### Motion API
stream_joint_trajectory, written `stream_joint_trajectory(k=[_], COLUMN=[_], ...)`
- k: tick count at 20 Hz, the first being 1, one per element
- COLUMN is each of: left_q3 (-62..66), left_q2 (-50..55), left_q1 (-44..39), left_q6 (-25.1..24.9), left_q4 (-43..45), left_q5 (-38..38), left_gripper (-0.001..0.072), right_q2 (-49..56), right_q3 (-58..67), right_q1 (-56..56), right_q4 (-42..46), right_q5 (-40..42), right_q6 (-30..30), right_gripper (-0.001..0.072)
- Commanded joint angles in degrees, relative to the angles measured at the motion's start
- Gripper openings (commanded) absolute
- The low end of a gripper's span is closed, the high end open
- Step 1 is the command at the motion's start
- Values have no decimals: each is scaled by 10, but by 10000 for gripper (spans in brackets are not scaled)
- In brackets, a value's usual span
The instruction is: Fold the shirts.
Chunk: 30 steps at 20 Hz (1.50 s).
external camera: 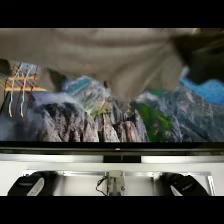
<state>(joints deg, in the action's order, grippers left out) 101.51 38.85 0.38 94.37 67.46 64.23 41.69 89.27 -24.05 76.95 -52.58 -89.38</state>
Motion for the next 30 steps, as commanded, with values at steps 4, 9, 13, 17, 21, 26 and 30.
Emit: stream_joint_trajectory(k=[4, 9, 13, 17, 21, 26, 30], left_q3=[105, 21, -198, -459, -558, -552, -511], left_q2=[-29, -4, 14, 66, 171, 233, 232], left_q1=[0, 0, 0, 0, 0, 0, 1], left_q6=[19, 17, 7, 7, -7, -66, -193], left_q4=[-17, 46, 47, -4, -72, -76, -75], left_q5=[14, 137, 163, 20, -129, -130, -70], left_gripper=[28, 28, 29, 29, 29, 30, 29], right_q2=[-73, -10, 90, 217, 373, 428, 352], right_q3=[60, 59, -32, -192, -199, -198, -185], right_q1=[0, 0, 0, 0, 25, 57, 83], right_q4=[15, 183, 279, 260, 174, 8, -5], right_q5=[-49, -223, -278, -78, 108, 78, -102], right_q6=[-55, -59, -59, -99, -245, -180, -77], right_gripper=[58, 58, 58, 58, 59, 472, 542])
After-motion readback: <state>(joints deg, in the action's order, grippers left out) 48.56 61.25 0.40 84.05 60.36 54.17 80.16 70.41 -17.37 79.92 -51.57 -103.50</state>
